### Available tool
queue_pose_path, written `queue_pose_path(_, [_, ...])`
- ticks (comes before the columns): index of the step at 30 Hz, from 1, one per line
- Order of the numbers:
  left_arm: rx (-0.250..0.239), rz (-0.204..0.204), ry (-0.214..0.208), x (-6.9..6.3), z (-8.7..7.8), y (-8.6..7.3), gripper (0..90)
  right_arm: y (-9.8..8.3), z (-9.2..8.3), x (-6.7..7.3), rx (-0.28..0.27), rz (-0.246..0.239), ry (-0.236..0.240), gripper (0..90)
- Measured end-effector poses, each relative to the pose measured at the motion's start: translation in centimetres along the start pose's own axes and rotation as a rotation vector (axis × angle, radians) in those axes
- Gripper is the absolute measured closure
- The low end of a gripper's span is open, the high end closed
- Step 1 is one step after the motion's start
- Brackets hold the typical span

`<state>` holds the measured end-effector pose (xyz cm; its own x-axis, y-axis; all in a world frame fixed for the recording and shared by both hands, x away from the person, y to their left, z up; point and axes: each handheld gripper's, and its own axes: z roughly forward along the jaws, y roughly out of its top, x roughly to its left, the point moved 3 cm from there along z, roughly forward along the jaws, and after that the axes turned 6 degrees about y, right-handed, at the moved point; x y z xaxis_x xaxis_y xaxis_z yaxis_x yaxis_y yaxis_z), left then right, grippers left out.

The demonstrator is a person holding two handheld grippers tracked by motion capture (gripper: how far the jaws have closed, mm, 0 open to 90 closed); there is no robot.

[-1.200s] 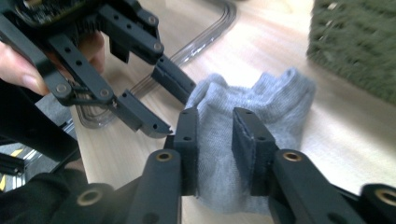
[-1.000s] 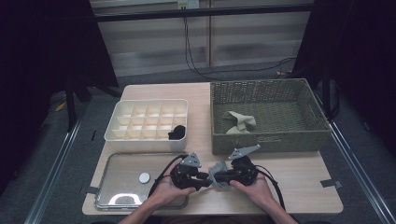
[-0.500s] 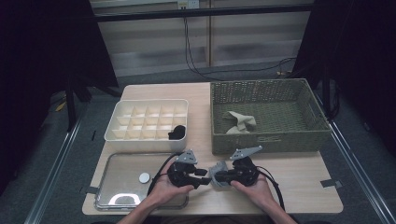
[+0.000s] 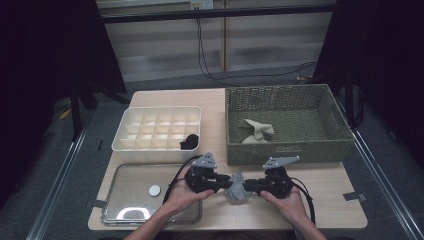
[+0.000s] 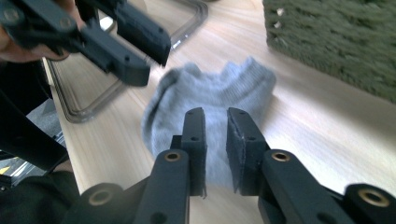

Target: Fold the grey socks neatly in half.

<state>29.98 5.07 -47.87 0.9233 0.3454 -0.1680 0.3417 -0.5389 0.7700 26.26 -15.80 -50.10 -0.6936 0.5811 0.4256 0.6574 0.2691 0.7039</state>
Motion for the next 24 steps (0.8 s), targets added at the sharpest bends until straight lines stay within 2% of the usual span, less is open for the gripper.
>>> queue_pose_path(2, [0.003, -0.002, -0.007, 0.0, 0.4, 0.2, 74.7, -0.2, -0.1, -0.2, 0.003, 0.000, -0.005, 76.4])
queue_pose_path(3, [0.028, 0.013, -0.016, -0.2, 1.2, 0.3, 74.9, -0.3, 0.0, -0.2, 0.005, -0.001, -0.006, 76.1])
queue_pose_path(7, [0.047, 0.016, -0.026, -0.3, 2.4, 0.1, 76.1, -0.6, 0.3, -0.6, 0.024, 0.002, -0.020, 74.0])
queue_pose_path(9, [0.060, 0.009, -0.032, -0.1, 2.6, -0.2, 76.2, -0.6, 0.4, -0.7, 0.026, -0.001, -0.025, 73.3])
queue_pose_path(10, [0.088, 0.007, -0.033, 0.1, 3.1, -0.7, 76.2, -0.8, 0.5, -0.9, 0.026, 0.008, -0.021, 70.8])
queue_pose_path(11, [0.088, 0.007, -0.033, 0.1, 3.1, -0.7, 76.2, -0.8, 0.5, -0.9, 0.026, 0.008, -0.021, 70.8])
queue_pose_path(12, [0.080, -0.012, -0.038, 0.3, 3.5, -1.1, 76.2, -0.9, 0.6, -1.2, 0.029, 0.014, -0.028, 70.4])
queue_pose_path(13, [0.098, -0.004, -0.034, 0.3, 3.6, -1.2, 76.2, -0.9, 0.7, -1.2, 0.030, 0.018, -0.029, 69.8])
queue_pose_path(14, [0.098, -0.004, -0.034, 0.3, 3.6, -1.2, 76.2, -0.9, 0.7, -1.2, 0.030, 0.018, -0.029, 69.8])
queue_pose_path(15, [0.084, -0.006, -0.031, 0.2, 3.8, -1.2, 76.2, -1.1, 0.9, -1.2, 0.042, 0.017, -0.034, 65.7])
queue_pose_path(17, [0.103, 0.008, -0.026, 0.2, 3.9, -1.3, 76.2, -1.2, 1.1, -1.3, 0.053, 0.009, -0.038, 64.2])
queue_pose_path(19, [0.092, 0.004, -0.029, 0.2, 4.0, -1.3, 76.3, -1.2, 1.2, -1.3, 0.057, 0.010, -0.040, 62.5])
queue_pose_path(24, [0.103, 0.014, -0.021, 0.2, 4.0, -1.4, 76.5, -1.2, 1.4, -1.4, 0.053, -0.009, -0.040, 61.3])
